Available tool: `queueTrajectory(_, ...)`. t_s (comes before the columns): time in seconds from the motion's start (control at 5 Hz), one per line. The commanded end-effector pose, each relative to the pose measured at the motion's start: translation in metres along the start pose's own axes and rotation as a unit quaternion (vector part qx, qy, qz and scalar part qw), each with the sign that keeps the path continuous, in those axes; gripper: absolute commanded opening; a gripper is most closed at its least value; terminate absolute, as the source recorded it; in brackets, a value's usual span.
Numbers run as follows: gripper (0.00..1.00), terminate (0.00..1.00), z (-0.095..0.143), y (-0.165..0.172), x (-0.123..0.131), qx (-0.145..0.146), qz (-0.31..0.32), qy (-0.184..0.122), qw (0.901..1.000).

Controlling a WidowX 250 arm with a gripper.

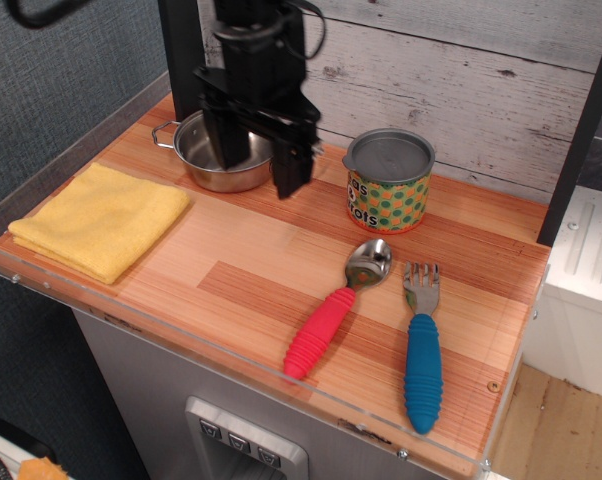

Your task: Move the can to in front of the red spoon and up against the brick wall.

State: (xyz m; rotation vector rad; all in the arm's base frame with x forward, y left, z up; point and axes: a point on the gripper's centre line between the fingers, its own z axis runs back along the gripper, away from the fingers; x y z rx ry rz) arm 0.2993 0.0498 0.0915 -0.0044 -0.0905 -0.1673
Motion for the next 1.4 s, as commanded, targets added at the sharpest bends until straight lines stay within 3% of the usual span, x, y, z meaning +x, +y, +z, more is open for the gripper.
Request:
queueTrajectory(0.0, 1.0, 0.0, 0.023, 0.027, -0.001, 0.005, 0.083, -0.037, 0.9958)
queueTrajectory(0.2, 1.0, 0.0, 0.024, 0.035, 0.007, 0.004, 0.119, -0.054, 0.9914)
queueTrajectory(0.6, 1.0, 0.0, 0.022, 0.056, 0.017, 0.007, 0.132, -0.064, 0.9892)
queueTrajectory(1.0, 1.0, 0.0, 0.031, 0.076, 0.008, 0.016, 0.166, -0.07, 0.9834)
queueTrajectory(1.2, 1.0, 1.0, 0.031, 0.076, 0.008, 0.016, 0.166, -0.07, 0.9834)
